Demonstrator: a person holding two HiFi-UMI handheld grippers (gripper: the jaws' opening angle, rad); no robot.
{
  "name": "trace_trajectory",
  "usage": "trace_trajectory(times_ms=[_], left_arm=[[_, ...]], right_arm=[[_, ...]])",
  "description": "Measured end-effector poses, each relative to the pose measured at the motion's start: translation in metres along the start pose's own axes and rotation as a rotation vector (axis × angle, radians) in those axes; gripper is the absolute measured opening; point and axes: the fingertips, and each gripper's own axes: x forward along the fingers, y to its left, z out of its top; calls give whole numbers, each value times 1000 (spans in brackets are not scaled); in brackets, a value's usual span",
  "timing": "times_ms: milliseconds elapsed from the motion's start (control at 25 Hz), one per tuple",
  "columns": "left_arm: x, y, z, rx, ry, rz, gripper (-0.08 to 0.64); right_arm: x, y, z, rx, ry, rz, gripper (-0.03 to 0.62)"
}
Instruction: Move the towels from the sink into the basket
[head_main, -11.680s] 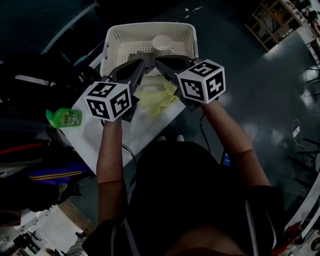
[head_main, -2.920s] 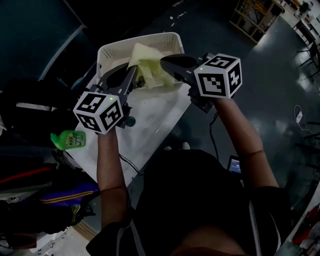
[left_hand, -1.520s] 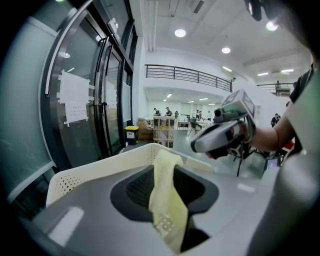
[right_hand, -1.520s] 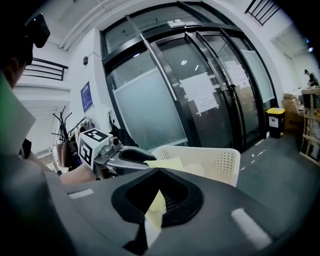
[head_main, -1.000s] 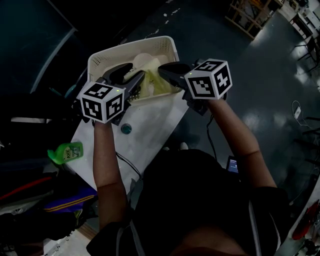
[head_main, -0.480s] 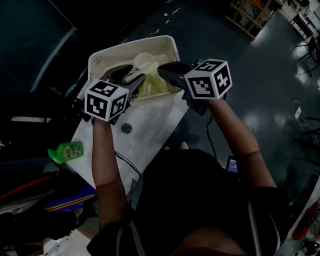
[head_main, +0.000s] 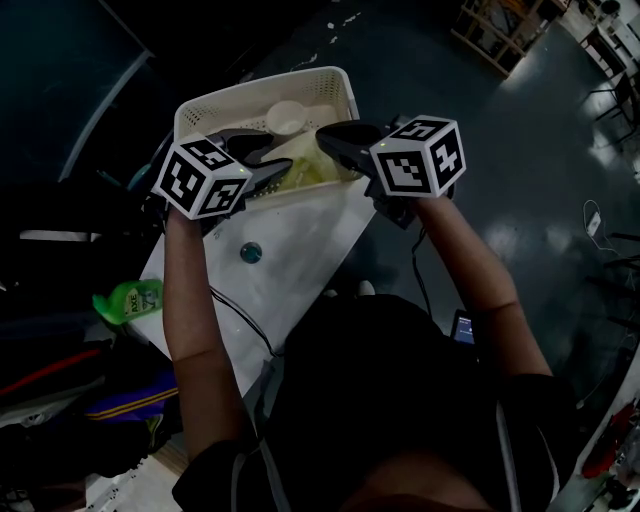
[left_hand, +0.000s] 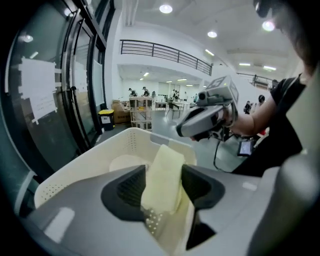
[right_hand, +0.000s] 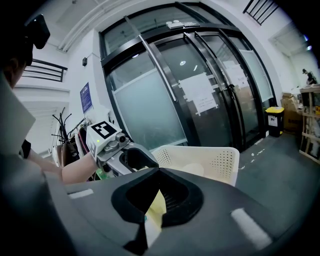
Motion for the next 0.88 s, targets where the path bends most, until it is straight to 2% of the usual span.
trace_trajectory(times_ms=[160,400,520,600,720,800,880], left_arm=[[-1,-4,4,-56,-66,-94,233],[-19,14,31,-290,-313,-146,210],[-25,23,38,-365,-370,-150,198],[-21,23,33,-329,-316,-124,199],[-6,18,5,-149,-75,-61,217],[2,12,-15,-32,86,-57,230],[7,5,-24,26,163,-87,235]], right_arm=[[0,-2,-1,5,-2,-5,0],[-1,-4,-2,10,-5,-12,0],[-2,-4,-2,11,-6,-14,0],[-3,-4,-2,11,-6,-14,0],[-2,-3,-2,9,-4,-13,0],[-1,-3,-1,9,-5,-11,0],[-2,-2,-1,8,-5,-9,0]])
